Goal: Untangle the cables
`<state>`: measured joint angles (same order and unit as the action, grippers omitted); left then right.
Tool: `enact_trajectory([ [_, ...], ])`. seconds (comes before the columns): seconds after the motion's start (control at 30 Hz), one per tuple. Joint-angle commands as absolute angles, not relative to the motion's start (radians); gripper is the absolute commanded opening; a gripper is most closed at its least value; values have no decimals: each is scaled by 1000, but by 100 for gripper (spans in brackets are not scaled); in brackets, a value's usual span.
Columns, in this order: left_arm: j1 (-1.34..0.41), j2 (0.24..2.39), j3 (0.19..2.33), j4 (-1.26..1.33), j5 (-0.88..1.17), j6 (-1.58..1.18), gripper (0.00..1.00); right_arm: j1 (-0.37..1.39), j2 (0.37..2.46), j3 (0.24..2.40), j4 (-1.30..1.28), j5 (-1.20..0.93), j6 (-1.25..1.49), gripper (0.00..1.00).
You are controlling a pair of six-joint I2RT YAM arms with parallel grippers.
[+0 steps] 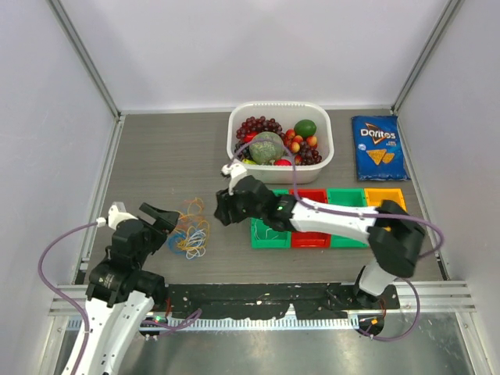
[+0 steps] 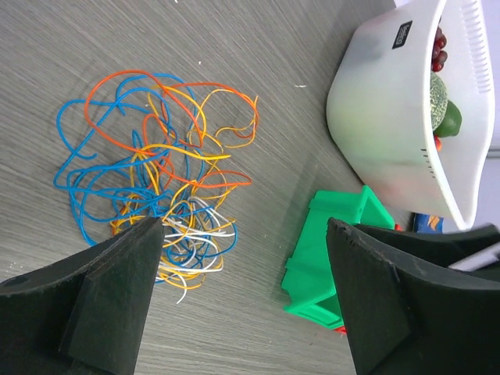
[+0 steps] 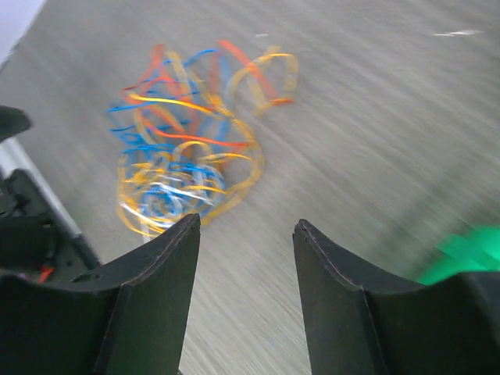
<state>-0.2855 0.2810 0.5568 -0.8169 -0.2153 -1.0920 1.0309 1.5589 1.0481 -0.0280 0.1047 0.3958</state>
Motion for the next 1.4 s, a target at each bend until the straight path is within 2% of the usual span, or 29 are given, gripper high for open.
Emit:
enact_trajectory([
  [0.0,-279,236,554,-856,-249,-1161,88,1066,1737,1189,166,-127,426,55],
  [0.23,-281,213,508,-845,-212,-1170,85,1071,1914,1387,98,-78,384,56],
  [0.43,-279,212,506,-839,-186,-1164,85,1077,1948,1372,66,-67,123,58],
  [0.63,-279,219,479,-807,-167,-1169,85,1074,2008,1417,12,-106,5,57],
  [0.83,-279,232,479,-799,-160,-1169,85,1075,2049,1434,24,-156,-23,47],
  [0.97,-279,241,463,-782,-158,-1170,85,1075,2060,1442,38,-85,-5,30],
  [1.03,-281,250,453,-769,-155,-1172,84,1077,2043,1430,54,-84,-2,29],
  [1.1,-279,262,440,-755,-149,-1172,84,1077,2026,1413,75,-77,-2,31],
  [1.17,-279,275,436,-742,-143,-1172,84,1077,2020,1410,78,-65,-2,41],
  [1.37,-279,287,434,-741,-140,-1167,84,1077,2031,1427,78,-63,-2,42],
])
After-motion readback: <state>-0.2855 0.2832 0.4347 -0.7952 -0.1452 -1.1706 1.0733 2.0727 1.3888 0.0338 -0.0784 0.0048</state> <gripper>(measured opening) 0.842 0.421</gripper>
